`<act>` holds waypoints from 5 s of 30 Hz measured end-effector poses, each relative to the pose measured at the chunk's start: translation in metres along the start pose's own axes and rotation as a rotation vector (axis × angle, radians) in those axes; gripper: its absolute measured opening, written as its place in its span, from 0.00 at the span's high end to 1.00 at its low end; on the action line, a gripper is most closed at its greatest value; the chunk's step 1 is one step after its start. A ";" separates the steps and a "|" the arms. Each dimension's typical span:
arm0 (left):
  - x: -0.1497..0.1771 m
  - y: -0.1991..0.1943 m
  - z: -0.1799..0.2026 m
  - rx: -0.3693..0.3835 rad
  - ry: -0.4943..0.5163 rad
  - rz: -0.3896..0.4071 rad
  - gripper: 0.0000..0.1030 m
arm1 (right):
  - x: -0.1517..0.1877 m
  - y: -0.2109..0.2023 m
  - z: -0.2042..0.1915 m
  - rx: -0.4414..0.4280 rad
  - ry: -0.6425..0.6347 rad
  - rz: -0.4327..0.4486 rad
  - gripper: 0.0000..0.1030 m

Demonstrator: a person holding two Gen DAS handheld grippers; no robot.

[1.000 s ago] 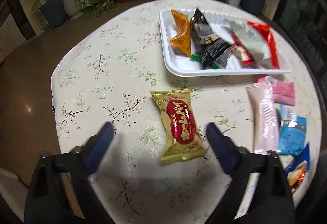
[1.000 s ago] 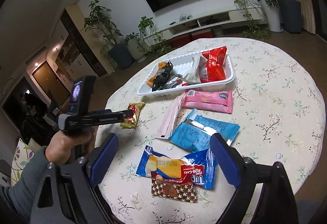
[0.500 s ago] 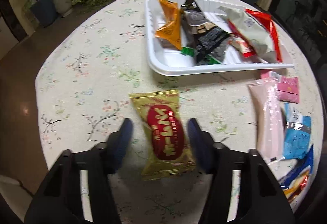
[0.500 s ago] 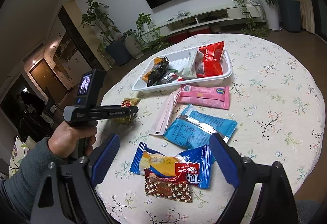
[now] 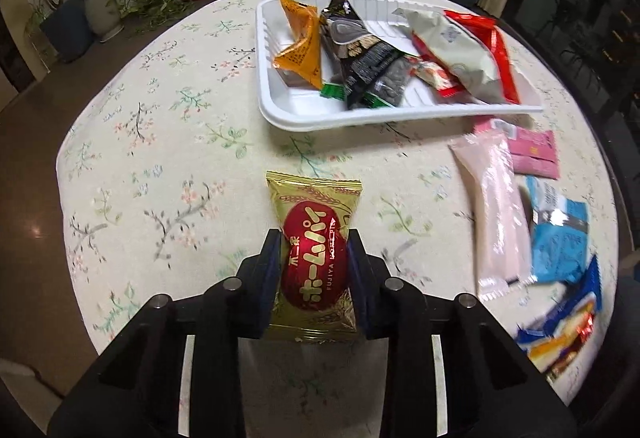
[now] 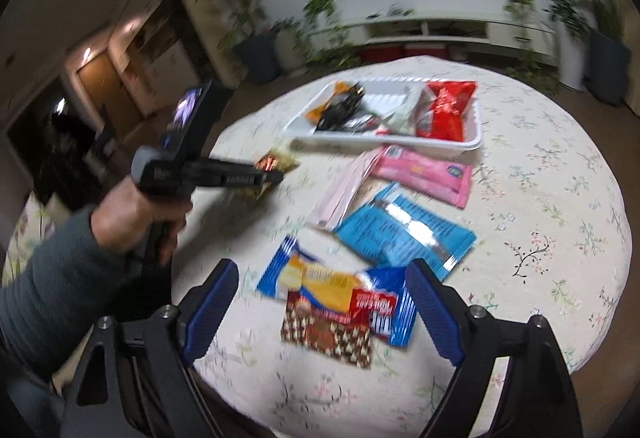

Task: Organize snacks
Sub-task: 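Lift the gold candy with the left gripper while the right gripper grasps the red-brown wafer, then carry both packets over the white tray and release them inside, then withdraw both grippers and move the left gripper to the blue Tipo cake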

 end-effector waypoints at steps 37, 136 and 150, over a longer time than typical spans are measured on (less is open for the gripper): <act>0.085 -0.032 0.048 0.225 0.030 0.037 0.72 | 0.054 0.075 -0.038 0.049 -0.669 -0.513 0.66; -0.032 -0.062 0.068 0.246 0.179 0.203 0.00 | -0.123 0.027 0.049 -0.072 -0.154 -0.056 0.14; 0.071 -0.064 0.206 0.233 0.763 0.080 0.00 | -0.007 -0.019 0.073 -0.045 -0.079 -0.068 0.15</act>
Point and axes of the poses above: each gripper's, at about its wrist camera, not at the fingertips, and y roughly the way its jaws point, z to its right, x to its underside, the point moved 8 cm from there along y, roughly the way its jaws point, and after that the axes turned 9 degrees about -z, right-handed, at the moved point
